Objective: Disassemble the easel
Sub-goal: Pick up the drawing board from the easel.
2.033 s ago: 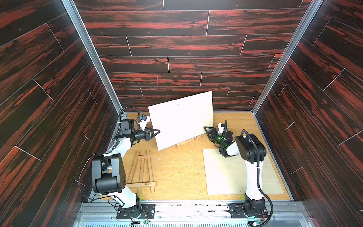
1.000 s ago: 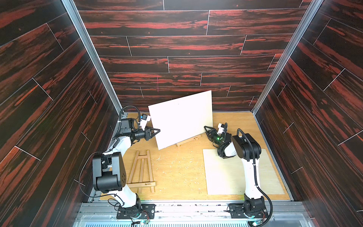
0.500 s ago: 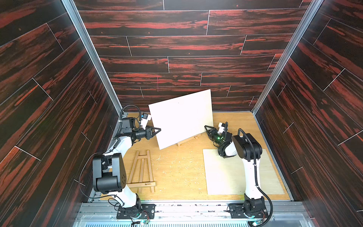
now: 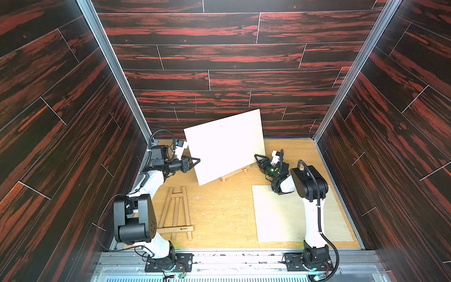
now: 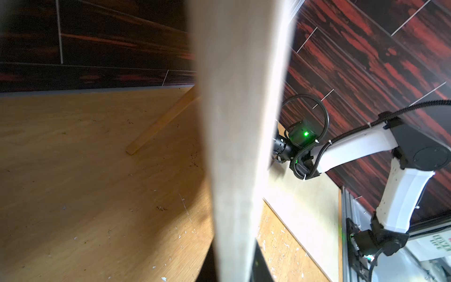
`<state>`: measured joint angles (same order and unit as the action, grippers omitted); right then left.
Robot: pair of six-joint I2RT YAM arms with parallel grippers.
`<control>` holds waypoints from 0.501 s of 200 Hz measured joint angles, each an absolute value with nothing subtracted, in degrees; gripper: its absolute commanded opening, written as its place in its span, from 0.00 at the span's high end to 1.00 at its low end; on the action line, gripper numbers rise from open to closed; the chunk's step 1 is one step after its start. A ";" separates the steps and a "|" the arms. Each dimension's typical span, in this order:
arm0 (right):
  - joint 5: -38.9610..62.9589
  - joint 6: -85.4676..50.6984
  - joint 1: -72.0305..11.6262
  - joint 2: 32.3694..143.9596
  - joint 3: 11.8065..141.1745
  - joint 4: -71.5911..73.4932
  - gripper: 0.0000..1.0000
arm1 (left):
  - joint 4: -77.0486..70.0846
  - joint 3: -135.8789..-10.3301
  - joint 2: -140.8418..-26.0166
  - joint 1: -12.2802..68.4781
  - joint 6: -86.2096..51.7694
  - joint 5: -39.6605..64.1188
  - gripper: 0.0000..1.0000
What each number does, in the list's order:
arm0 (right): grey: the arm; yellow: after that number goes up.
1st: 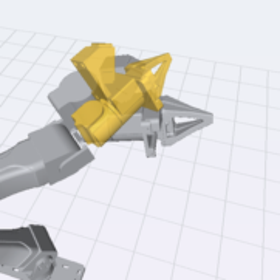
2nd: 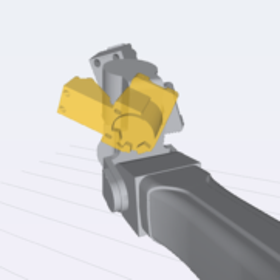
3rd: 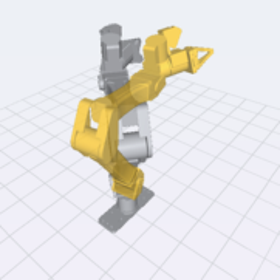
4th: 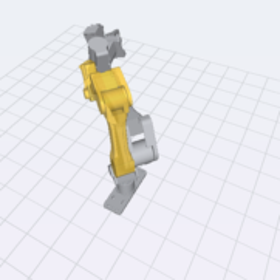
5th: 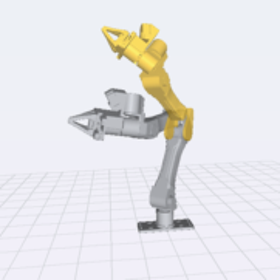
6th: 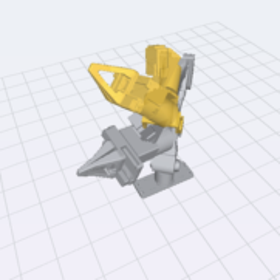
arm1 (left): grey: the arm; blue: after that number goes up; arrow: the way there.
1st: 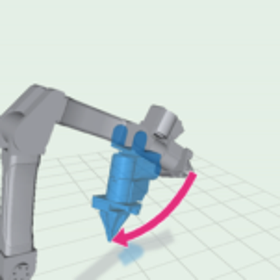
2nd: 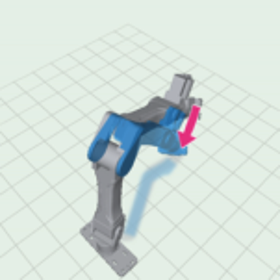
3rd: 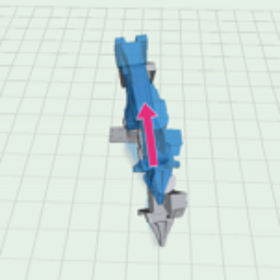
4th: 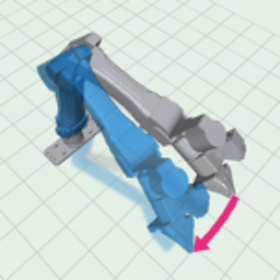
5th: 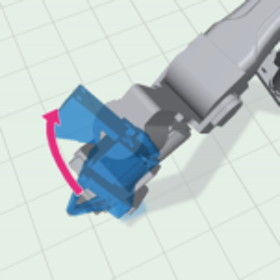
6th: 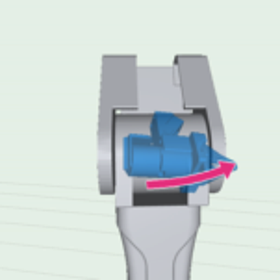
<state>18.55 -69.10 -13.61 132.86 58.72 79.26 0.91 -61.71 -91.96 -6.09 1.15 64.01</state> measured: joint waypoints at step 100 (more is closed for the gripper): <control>19.55 -69.21 -13.04 132.92 62.46 76.23 0.38 | -0.43 -61.47 -89.49 -4.21 1.45 60.18 1.00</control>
